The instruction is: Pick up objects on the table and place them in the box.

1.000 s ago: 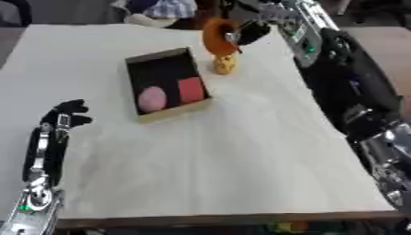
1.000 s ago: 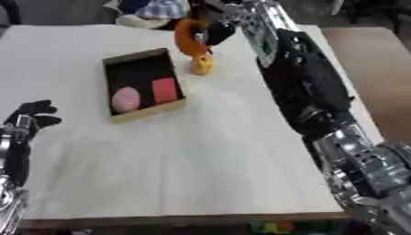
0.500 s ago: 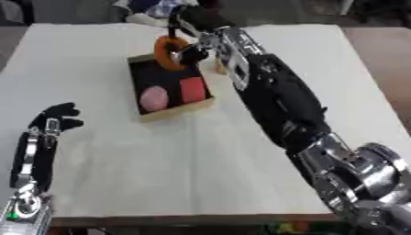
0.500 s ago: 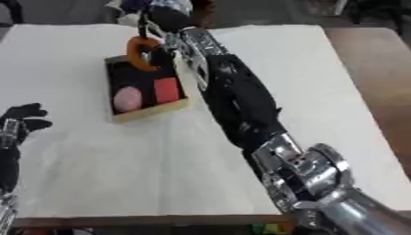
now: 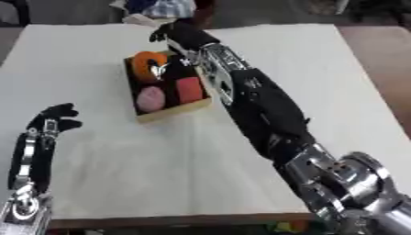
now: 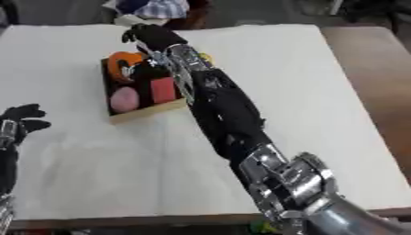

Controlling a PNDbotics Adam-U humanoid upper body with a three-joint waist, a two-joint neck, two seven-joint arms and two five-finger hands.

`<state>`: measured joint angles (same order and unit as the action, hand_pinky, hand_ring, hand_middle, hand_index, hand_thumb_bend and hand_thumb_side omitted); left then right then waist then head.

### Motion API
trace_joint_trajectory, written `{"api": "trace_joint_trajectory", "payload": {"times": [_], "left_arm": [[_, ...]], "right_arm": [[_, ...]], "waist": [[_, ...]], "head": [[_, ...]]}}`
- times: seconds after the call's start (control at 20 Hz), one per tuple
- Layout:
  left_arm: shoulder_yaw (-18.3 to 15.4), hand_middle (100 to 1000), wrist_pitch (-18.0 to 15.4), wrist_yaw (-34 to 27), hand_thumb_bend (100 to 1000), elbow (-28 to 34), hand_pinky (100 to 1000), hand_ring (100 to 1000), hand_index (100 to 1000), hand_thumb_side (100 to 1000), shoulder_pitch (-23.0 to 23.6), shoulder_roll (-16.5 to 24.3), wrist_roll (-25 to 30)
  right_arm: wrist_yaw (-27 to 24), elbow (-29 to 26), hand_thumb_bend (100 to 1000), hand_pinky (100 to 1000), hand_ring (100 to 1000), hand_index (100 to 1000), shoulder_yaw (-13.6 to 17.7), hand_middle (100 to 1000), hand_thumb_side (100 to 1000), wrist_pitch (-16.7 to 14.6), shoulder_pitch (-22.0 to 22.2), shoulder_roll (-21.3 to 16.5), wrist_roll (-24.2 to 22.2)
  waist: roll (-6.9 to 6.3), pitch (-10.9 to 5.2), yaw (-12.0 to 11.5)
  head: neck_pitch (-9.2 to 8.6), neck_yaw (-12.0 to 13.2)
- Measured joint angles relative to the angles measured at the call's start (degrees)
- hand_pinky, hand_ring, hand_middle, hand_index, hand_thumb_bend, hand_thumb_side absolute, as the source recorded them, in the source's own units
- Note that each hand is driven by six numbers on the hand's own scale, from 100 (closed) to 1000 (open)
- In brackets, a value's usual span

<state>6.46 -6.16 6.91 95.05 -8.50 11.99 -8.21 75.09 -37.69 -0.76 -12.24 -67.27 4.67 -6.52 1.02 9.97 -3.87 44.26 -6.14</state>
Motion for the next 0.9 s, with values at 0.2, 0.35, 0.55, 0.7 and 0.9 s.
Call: {"api": "trace_joint_trajectory", "payload": {"times": [0.2, 0.35, 0.55, 0.7, 0.9], "left_arm": [[-0.02, 629, 0.00, 0.00, 100, 0.00, 758, 611, 763, 944, 0.00, 0.00, -0.03], [-0.02, 629, -0.01, 0.00, 100, 0.00, 759, 611, 763, 944, 0.01, 0.00, -0.06], [-0.05, 629, 0.00, 0.00, 100, 0.00, 759, 610, 763, 944, 0.01, 0.00, -0.15], [-0.05, 629, -0.01, 0.00, 100, 0.00, 759, 610, 763, 944, 0.01, 0.00, -0.25], [-0.06, 629, 0.02, 0.00, 100, 0.00, 759, 610, 763, 943, 0.01, 0.00, -0.29]], "right_arm": [[-1.01, -0.03, 107, 825, 792, 904, 2.05, 793, 503, 3.44, -0.79, -2.86, 1.24], [-2.31, 1.20, 100, 825, 792, 909, 3.71, 792, 506, 6.63, -0.78, -4.86, 2.22], [-3.69, 4.16, 100, 827, 796, 913, 5.75, 796, 518, 11.36, -0.23, -6.72, 3.68], [-4.33, 6.76, 100, 831, 806, 918, 6.43, 804, 530, 13.96, 0.34, -7.47, 4.33], [-4.58, 9.40, 112, 835, 817, 914, 6.55, 815, 540, 15.90, 0.77, -7.78, 3.96]], "waist": [[0.00, 0.00, 0.74], [0.00, 0.00, 1.16], [0.00, 0.00, 1.35], [0.00, 0.00, 1.40], [0.00, 0.00, 1.50]], "head": [[0.00, 0.15], [0.00, 0.35], [0.00, 0.53], [0.00, 0.56], [0.00, 0.56]]}}
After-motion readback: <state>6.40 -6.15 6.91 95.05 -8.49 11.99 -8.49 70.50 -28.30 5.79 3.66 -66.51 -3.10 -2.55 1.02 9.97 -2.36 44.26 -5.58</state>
